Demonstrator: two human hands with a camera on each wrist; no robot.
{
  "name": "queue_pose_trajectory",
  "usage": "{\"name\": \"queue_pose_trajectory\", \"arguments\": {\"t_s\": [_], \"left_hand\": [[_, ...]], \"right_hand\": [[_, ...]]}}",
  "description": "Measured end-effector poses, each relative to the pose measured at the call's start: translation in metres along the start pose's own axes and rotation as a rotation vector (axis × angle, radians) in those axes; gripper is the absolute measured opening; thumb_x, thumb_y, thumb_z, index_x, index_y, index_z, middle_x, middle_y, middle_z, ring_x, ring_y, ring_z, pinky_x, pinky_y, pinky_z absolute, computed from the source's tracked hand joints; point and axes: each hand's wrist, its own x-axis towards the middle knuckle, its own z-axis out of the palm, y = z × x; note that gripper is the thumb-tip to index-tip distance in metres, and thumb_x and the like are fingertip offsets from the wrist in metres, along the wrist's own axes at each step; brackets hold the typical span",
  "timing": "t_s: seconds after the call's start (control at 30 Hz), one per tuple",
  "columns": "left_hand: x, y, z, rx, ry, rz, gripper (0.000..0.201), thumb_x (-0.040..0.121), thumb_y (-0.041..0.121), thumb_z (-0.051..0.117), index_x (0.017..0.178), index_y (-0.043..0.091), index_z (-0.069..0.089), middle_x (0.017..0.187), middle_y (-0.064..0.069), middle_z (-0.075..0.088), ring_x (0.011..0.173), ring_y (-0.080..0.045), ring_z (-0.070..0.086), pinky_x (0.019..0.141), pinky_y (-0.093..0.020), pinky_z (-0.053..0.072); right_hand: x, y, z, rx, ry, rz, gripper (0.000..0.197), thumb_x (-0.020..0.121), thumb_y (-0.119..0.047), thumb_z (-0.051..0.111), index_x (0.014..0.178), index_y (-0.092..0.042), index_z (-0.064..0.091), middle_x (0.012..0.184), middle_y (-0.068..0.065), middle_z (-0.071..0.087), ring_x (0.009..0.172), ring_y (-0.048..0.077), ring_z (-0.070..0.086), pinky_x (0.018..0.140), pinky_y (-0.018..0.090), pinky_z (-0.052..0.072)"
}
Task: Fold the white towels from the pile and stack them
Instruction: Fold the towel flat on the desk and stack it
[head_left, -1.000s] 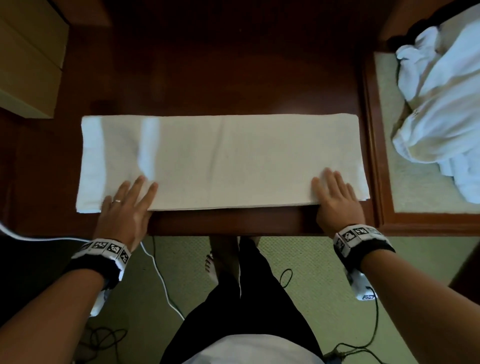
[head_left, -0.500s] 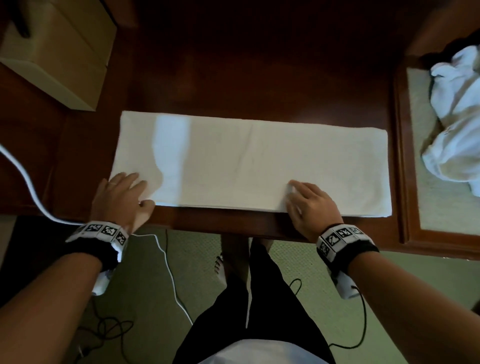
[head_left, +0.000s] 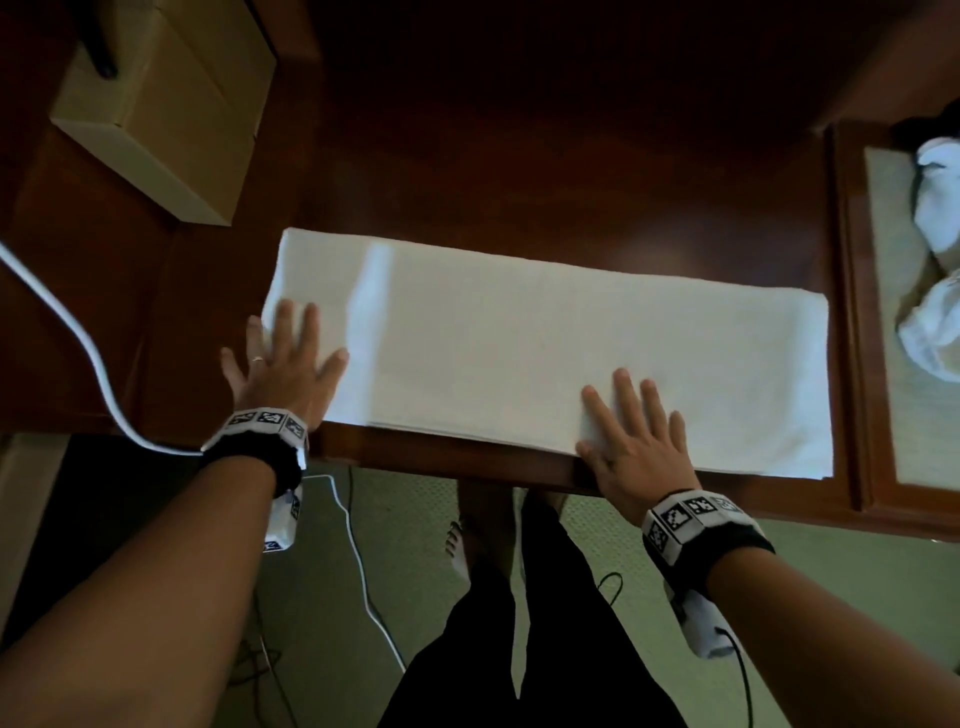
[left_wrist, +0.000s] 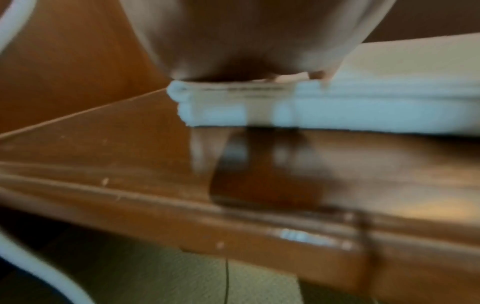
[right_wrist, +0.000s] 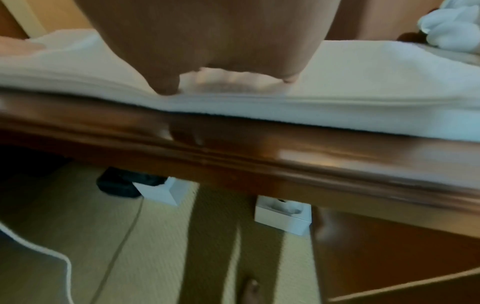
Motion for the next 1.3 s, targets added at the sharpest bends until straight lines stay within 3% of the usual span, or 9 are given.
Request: {"name": "queue_pose_trajectory", "arguments": {"t_s": [0.07,0.17,0.4,0.63,0.73,0.87,1.0,1.23,1.3], "left_hand": [[-0.005,0.015,-0.009,-0.012,0.11,-0.001,0.075,0.098,0.058,0.035,0.159,0.028,0.003,0.168,-0.001,-0.009,0.153,-0.028,-0.009,0.119,-0.063,0.001],[-0.018,0.061,-0.005,-0.01,0.194,0.243,0.079,0.096,0.054,0.043,0.16,0.022,0.01,0.168,-0.006,-0.003,0.154,-0.027,-0.002,0.119,-0.058,0.005],[-0.027,0.098,0.039,-0.013,0.136,0.286,0.082,0.092,0.072,0.012,0.16,0.027,-0.002,0.168,0.001,-0.011,0.154,-0.025,-0.004,0.119,-0.06,0.008],[-0.029,0.106,0.036,-0.007,0.135,0.247,0.083,0.09,0.067,0.02,0.16,0.023,0.007,0.168,-0.003,-0.001,0.154,-0.028,0.004,0.116,-0.065,0.011],[-0.036,0.125,0.029,-0.067,0.153,0.201,0.084,0.086,0.06,0.029,0.159,0.019,0.015,0.168,-0.009,0.006,0.153,-0.032,0.008,0.116,-0.066,0.011],[-0.056,0.176,0.034,0.008,0.118,0.403,0.081,0.088,0.065,0.028,0.158,0.026,0.018,0.168,-0.009,0.006,0.152,-0.035,0.01,0.116,-0.064,0.013],[-0.061,0.195,0.049,0.046,0.099,0.368,0.081,0.09,0.073,0.017,0.16,0.033,0.007,0.168,-0.009,-0.006,0.153,-0.038,0.001,0.116,-0.066,0.008],[-0.06,0.193,0.051,0.075,0.103,0.364,0.081,0.089,0.075,0.01,0.159,0.035,-0.003,0.167,-0.007,-0.014,0.153,-0.037,-0.005,0.116,-0.066,0.006],[-0.06,0.194,0.051,0.079,0.087,0.352,0.082,0.088,0.077,0.007,0.158,0.036,-0.006,0.166,-0.006,-0.017,0.153,-0.035,-0.008,0.117,-0.065,0.003]], "right_hand": [[0.007,-0.015,-0.01,0.133,0.036,0.07,0.068,0.09,-0.058,0.035,0.152,-0.038,0.016,0.165,0.002,-0.008,0.151,0.032,-0.009,0.121,0.056,0.006],[0.03,-0.05,-0.028,0.28,0.215,0.085,0.07,0.081,-0.054,0.039,0.145,-0.029,0.036,0.163,0.01,0.012,0.148,0.036,0.009,0.12,0.056,0.012],[0.067,-0.049,-0.009,-0.026,0.126,-0.187,0.067,0.097,-0.067,0.017,0.155,-0.043,-0.006,0.163,-0.002,-0.022,0.149,0.031,-0.02,0.12,0.058,-0.001],[0.022,0.131,-0.005,0.125,0.213,0.369,0.072,0.091,-0.072,0.007,0.155,-0.042,-0.007,0.164,0.0,-0.02,0.151,0.026,-0.015,0.121,0.056,-0.001],[0.017,0.146,-0.016,0.195,0.259,0.495,0.076,0.092,-0.068,0.011,0.157,-0.03,0.006,0.165,0.008,-0.011,0.152,0.028,-0.009,0.12,0.058,0.002],[0.052,0.082,-0.034,0.131,0.323,0.051,0.071,0.095,-0.059,0.024,0.157,-0.026,0.017,0.165,0.013,0.001,0.152,0.035,0.003,0.118,0.058,0.011],[0.083,0.035,-0.039,-0.034,0.155,-0.219,0.068,0.098,-0.063,0.021,0.157,-0.036,0.0,0.164,0.005,-0.017,0.151,0.032,-0.013,0.121,0.057,0.002],[0.061,0.155,-0.038,0.108,0.203,0.237,0.071,0.096,-0.068,0.016,0.156,-0.037,-0.007,0.163,0.002,-0.022,0.15,0.028,-0.018,0.121,0.054,-0.004],[0.039,0.171,-0.033,0.091,0.232,0.236,0.071,0.098,-0.065,0.019,0.157,-0.032,-0.005,0.163,0.007,-0.02,0.151,0.03,-0.015,0.12,0.053,-0.002]]}}
